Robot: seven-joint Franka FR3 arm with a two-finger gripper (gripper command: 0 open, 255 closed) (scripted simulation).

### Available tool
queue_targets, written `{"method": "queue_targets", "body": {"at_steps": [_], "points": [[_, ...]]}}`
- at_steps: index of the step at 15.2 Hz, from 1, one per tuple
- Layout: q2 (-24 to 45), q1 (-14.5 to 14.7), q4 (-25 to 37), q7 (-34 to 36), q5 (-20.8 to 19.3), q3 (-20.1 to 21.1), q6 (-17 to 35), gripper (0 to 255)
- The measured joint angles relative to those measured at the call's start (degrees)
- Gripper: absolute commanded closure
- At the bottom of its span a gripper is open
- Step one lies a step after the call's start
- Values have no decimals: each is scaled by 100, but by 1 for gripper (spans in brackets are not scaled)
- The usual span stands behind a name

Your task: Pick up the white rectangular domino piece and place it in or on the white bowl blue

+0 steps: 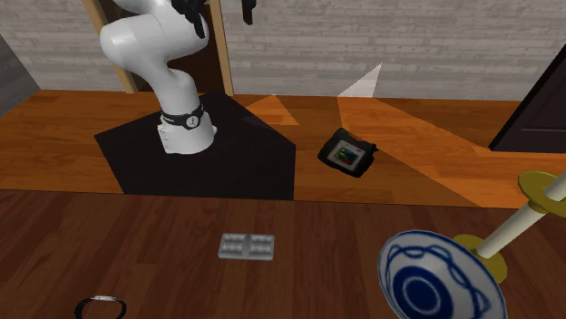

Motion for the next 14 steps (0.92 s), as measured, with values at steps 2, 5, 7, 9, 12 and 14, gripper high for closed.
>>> {"method": "queue_targets", "body": {"at_steps": [2, 5, 7, 9, 12, 14], "points": [[27, 8, -54, -98, -43, -37, 85, 0], [121, 48, -391, -628, -269, -235, 545, 0], [233, 64, -626, -1039, -449, -400, 935, 0], [391, 82, -813, -1446, -619, -564, 1325, 0], [731, 107, -1004, -2052, -862, -818, 1933, 0], [987, 135, -1083, -2428, -991, -967, 2332, 0]]}}
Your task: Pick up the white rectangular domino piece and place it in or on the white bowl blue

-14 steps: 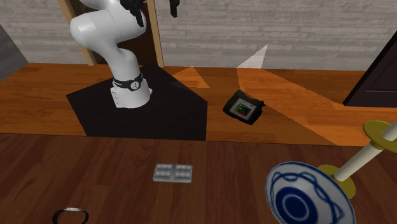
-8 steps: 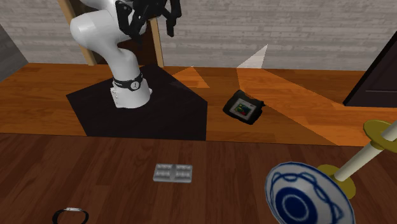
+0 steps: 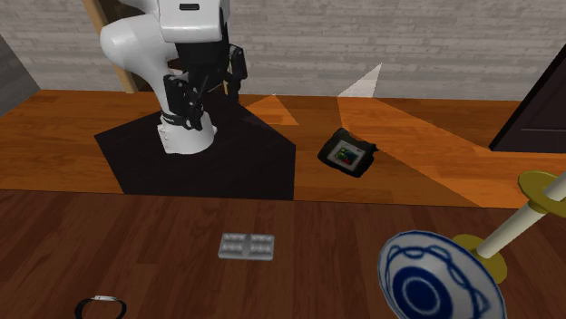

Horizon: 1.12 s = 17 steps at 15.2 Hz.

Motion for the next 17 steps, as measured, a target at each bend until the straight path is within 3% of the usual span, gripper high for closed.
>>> {"method": "queue_targets", "body": {"at_steps": [9, 17], "points": [[1936, 214, 150, -1734, -266, -668, 2090, 0], [3702, 379, 789, -3371, 170, -938, 3449, 0]]}}
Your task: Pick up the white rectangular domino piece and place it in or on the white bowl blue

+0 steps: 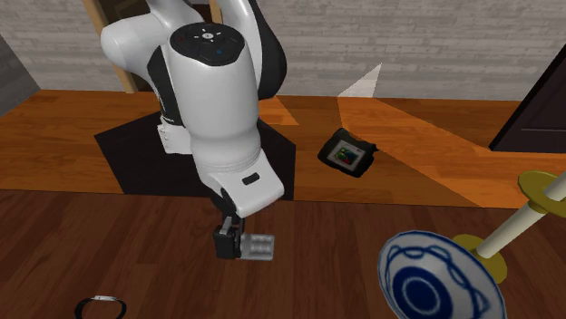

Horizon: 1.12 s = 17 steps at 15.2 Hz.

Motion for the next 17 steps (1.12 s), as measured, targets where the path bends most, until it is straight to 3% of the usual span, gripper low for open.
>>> {"method": "queue_targets", "body": {"at_steps": [7, 13, 14, 17], "points": [[577, -31, -32, -281, 261, 30, 613, 0], [643, -34, -20, -300, 293, 40, 666, 0], [643, -34, -20, -300, 293, 40, 666, 255], [614, -28, -21, -302, 294, 47, 623, 255]]}}
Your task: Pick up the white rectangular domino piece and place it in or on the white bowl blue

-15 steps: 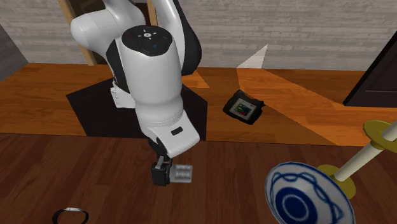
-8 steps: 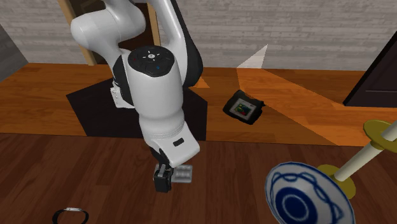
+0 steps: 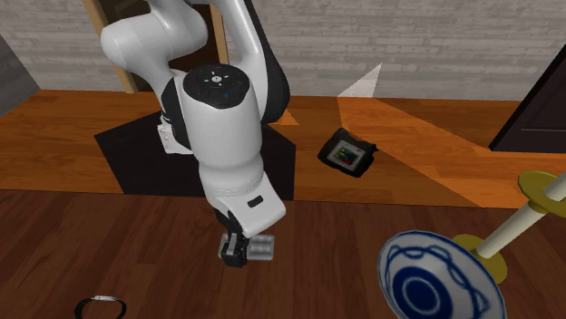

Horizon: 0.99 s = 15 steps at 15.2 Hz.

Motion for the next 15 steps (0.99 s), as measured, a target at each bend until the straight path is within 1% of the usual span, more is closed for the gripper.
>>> {"method": "queue_targets", "body": {"at_steps": [8, 15], "points": [[-26, 2, 7, 12, -17, -2, -16, 255], [-462, 18, 82, 155, -231, -53, -508, 255]]}}
